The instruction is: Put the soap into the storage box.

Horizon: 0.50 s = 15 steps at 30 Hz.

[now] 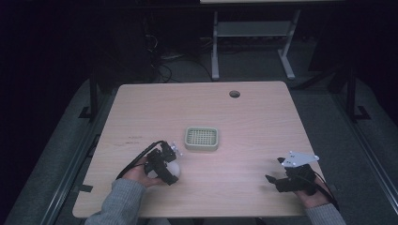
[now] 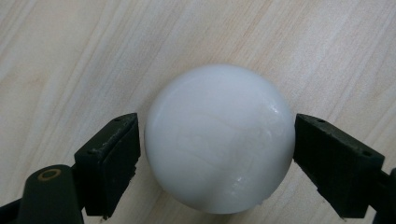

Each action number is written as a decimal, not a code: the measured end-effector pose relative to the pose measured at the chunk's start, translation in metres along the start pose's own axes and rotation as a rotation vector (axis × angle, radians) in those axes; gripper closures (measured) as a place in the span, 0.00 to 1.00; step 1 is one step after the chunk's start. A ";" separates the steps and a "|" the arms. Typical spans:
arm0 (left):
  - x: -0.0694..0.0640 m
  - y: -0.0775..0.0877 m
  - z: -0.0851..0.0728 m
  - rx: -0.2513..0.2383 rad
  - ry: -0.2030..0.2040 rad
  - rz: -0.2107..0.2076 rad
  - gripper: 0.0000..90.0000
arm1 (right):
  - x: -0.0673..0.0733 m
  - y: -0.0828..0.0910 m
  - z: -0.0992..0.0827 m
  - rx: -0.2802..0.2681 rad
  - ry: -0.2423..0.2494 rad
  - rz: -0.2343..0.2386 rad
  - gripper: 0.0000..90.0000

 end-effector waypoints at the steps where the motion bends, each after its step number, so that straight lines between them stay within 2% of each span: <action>1: 0.000 -0.001 0.000 0.000 0.004 -0.001 0.18 | 0.000 0.000 0.000 0.000 0.000 0.000 0.24; 15: 0.001 -0.005 0.000 0.011 0.004 -0.014 0.22 | 0.000 0.000 0.000 0.000 0.000 0.000 0.24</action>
Point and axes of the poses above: each handheld gripper's, and its own axes: y roughly backward along the jaws, z roughly out of its top, x roughly to its left, the point moved 6 cm from there along -y, roughly forward along the jaws, and after that the axes turned 13 degrees about -y, right-handed, at the moved point
